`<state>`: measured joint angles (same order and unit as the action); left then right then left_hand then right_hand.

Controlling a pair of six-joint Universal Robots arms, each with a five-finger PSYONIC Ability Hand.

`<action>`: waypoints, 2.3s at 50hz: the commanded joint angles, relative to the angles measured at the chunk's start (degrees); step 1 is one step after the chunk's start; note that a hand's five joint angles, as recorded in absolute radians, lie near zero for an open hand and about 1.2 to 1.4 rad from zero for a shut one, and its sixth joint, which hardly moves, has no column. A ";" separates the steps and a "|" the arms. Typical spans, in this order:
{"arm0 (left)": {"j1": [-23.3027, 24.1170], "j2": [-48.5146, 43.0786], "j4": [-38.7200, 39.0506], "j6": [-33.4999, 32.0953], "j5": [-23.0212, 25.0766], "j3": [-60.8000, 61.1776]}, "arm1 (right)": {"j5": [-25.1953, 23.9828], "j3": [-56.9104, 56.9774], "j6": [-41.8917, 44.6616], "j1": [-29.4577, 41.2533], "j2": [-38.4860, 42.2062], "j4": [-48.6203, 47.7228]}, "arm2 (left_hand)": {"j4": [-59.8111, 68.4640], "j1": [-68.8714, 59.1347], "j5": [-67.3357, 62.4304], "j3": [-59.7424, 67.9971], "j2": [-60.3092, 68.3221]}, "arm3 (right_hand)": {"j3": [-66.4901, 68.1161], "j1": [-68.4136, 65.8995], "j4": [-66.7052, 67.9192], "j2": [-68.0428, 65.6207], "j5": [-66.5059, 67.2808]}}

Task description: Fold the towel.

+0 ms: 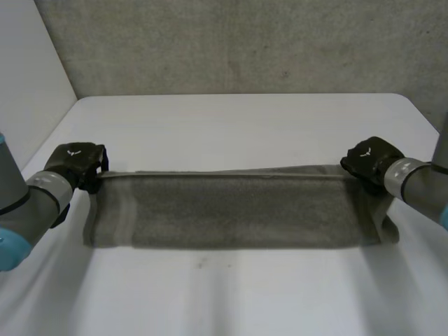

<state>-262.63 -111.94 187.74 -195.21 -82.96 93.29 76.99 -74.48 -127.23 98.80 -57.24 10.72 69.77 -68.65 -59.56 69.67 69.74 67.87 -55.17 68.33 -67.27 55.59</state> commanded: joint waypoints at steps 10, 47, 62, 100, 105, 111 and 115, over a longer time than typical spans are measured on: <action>3.61 -6.19 8.23 0.35 -2.82 -17.68 | 4.12 23.29 1.11 2.01 7.06 -13.67 | 10.23 -11.35 -10.44 10.33 10.26 | 12.13 -24.83 11.67 -12.73 14.41; -1.39 3.13 17.13 1.67 4.47 8.75 | -6.59 -11.82 -7.14 3.15 -1.38 -11.06 | 10.23 -11.35 -10.44 10.33 10.26 | 12.13 -24.83 11.67 -12.73 14.41; -2.71 5.41 16.96 1.85 4.47 9.90 | -6.68 -13.06 -33.17 -4.05 -1.64 -11.69 | 10.23 -11.35 -10.44 10.33 10.26 | -20.27 7.58 -20.74 19.67 -18.00; -7.19 27.28 -13.87 -4.56 6.31 16.22 | -14.77 -17.37 2.13 -21.10 -26.68 32.94 | 10.23 -11.35 -10.44 10.33 10.26 | 12.13 -24.83 11.67 -12.73 14.41; -8.42 28.88 -14.16 -4.74 9.47 16.23 | -15.47 -14.13 2.35 -20.84 -27.22 31.04 | 10.23 -11.35 -10.44 10.33 10.26 | 12.13 -24.83 11.67 -12.73 14.41; -7.99 20.48 -7.86 -4.48 10.54 13.16 | -14.51 -6.76 -7.31 -16.47 -18.55 21.56 | 10.23 -11.35 -10.44 10.33 10.26 | 12.13 -24.83 11.67 -12.73 14.41; -6.58 13.50 -3.43 -4.74 10.10 9.02 | -12.30 -0.93 -10.67 -10.29 -11.84 17.84 | 10.23 -11.35 -10.44 10.33 10.26 | 12.13 -24.83 11.67 -12.73 14.41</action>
<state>-270.90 -87.98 177.08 -199.92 -72.57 107.52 62.18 -83.53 -131.10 80.64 -79.10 35.84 69.78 -69.00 -59.61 69.67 69.74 67.87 -55.32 68.34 -67.33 55.46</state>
